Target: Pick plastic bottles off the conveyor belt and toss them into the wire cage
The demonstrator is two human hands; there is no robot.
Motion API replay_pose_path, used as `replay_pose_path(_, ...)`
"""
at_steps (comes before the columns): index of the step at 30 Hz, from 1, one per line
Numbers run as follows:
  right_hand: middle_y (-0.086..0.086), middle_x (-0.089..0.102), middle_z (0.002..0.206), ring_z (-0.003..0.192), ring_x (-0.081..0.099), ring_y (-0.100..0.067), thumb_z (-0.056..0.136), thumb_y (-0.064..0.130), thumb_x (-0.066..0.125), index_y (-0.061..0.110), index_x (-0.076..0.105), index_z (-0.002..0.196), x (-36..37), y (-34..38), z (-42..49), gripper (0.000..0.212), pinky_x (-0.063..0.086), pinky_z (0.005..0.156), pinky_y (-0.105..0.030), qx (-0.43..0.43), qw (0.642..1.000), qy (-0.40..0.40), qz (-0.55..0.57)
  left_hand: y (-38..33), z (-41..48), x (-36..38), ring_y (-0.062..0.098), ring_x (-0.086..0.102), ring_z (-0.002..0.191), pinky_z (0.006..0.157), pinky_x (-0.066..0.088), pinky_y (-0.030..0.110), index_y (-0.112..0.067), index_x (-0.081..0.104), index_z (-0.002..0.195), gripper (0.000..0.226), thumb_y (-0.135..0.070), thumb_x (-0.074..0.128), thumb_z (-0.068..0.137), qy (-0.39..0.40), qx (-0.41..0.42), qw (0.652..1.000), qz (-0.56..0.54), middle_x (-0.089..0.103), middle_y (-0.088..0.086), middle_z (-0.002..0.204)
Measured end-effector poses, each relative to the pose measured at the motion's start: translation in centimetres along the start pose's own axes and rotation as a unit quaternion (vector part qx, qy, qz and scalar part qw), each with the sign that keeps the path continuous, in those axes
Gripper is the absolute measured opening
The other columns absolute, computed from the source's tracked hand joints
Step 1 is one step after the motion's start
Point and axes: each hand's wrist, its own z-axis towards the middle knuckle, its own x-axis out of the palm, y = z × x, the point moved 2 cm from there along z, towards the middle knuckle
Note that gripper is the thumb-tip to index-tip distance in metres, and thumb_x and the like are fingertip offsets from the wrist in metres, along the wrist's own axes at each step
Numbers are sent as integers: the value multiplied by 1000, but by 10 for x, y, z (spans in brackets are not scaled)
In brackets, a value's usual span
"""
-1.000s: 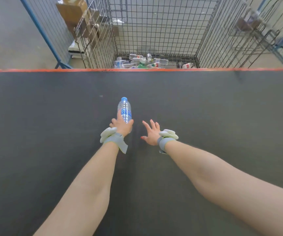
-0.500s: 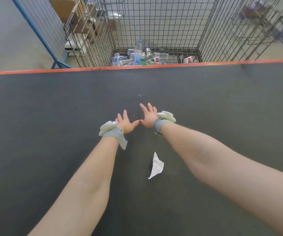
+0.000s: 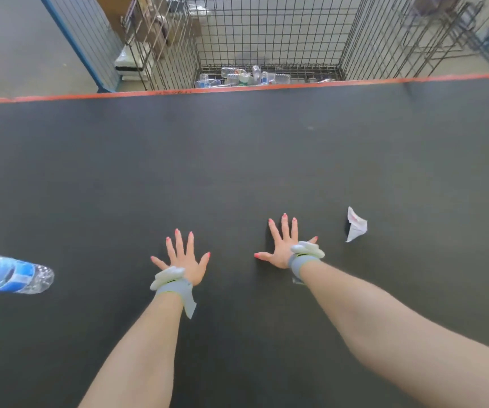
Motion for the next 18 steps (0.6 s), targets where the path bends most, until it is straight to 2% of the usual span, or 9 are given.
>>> replay_pose_path(2, 6, -30, 157, 147, -23, -21, 76, 84, 40, 40, -18, 150, -8, -21, -3, 104, 6, 104, -78, 30, 1000, 4, 6, 0, -8, 10, 19, -12, 148, 111, 10, 65, -36, -7, 152, 66, -58, 23, 98, 21, 28, 999, -8, -20, -9, 159)
replay_pose_path(4, 6, -27, 158, 148, -20, -20, 78, 81, 43, 40, -14, 151, -14, -30, -6, 101, 7, 106, -75, 49, 998, 3, 33, -11, -13, 8, 17, 2, 148, 113, 19, 56, -32, 5, 153, 63, -51, 31, 99, -6, 64, 998, -26, -4, -11, 161)
replay_pose_path(6, 8, -26, 159, 148, -19, -19, 80, 78, 44, 42, -11, 151, -10, -25, -14, 97, 8, 107, -74, 37, 998, -2, 50, -23, -19, 3, 17, 11, 146, 114, 21, 49, -27, 11, 153, 63, -47, 36, 99, -45, 79, 995, -42, 6, -8, 161)
replay_pose_path(10, 12, -24, 158, 148, -18, -17, 79, 78, 46, 46, -11, 150, 13, 14, -26, 96, 8, 108, -73, -29, 998, 3, 51, -12, -27, -4, 19, 0, 148, 116, 10, 55, -27, 3, 154, 63, -41, 33, 101, -100, 67, 993, -8, -3, -6, 161)
replay_pose_path(14, 9, -24, 159, 148, -17, -19, 78, 73, 54, 46, -12, 150, 21, 65, -40, 101, 10, 111, -68, -106, 991, 5, 80, 39, -44, -17, 25, 0, 149, 117, 11, 56, -28, 3, 154, 65, -36, 38, 100, -224, 56, 973, 8, -1, 2, 161)
replay_pose_path(16, 5, -21, 160, 149, -15, -24, 77, 67, 63, 44, -11, 151, 19, 91, -51, 107, 10, 117, -60, -145, 982, 1, 116, 65, -58, -26, 30, 14, 147, 116, 21, 53, -22, 16, 154, 68, -30, 51, 96, -311, 56, 949, -15, 11, 10, 160)
replay_pose_path(18, 3, -18, 161, 149, -13, -26, 75, 60, 71, 42, -10, 152, 15, 114, -61, 114, 9, 120, -52, -174, 970, 3, 167, 81, -69, -33, 32, 30, 142, 112, 29, 51, -19, 26, 150, 71, -23, 63, 89, -378, 102, 920, -3, 26, 13, 155)
